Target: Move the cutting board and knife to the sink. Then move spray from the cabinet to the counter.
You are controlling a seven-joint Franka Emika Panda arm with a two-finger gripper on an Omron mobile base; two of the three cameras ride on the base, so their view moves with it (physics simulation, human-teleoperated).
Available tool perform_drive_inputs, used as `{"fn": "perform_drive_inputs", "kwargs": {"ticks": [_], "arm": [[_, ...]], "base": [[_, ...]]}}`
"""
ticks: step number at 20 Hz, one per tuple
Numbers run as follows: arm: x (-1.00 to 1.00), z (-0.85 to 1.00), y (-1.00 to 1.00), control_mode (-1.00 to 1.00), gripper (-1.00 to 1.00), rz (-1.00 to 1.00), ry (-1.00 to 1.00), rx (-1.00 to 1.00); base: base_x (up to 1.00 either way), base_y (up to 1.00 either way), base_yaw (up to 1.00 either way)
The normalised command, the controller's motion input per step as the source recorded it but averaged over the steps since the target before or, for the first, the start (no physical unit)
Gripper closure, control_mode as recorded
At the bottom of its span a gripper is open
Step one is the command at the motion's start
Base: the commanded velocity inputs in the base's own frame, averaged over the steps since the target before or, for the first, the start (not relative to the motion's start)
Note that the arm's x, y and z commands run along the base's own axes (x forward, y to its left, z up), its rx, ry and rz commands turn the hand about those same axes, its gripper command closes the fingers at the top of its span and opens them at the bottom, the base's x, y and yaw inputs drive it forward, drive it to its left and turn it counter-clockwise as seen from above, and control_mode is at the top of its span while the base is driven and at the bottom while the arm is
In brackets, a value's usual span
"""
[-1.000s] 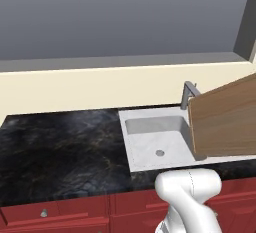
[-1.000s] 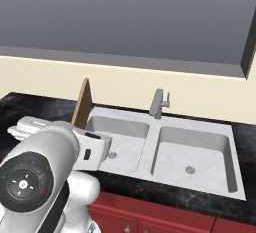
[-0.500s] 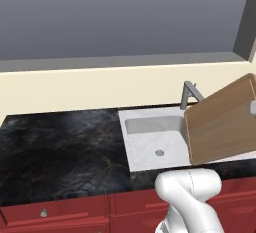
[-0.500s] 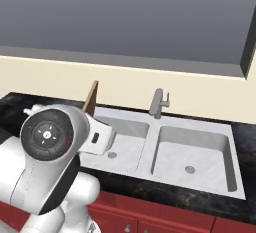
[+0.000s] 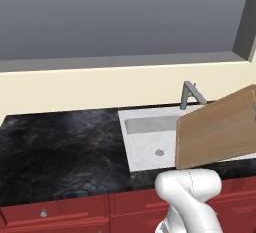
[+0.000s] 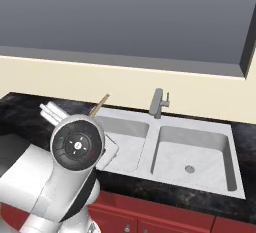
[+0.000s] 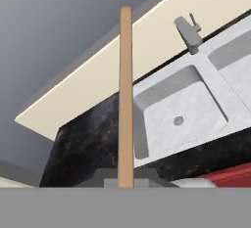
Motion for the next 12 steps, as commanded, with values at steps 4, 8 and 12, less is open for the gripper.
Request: {"fn": "perform_drive_inputs", "kwargs": {"ticks": [4,8,12], "arm": [[0.17,-0.07,0.00,-1.00,1.00,-0.13,0.01,0.28],[0.43,-0.01,0.00,-1.00,1.00,-0.14,0.00,0.20],[0.35,-0.10,0.00,-1.00,1.00,-0.13,0.00,0.07]], "base": [[0.00,0.00,0.00],[0.00,0.00,0.00],[0.00,0.00,0.00]]}}
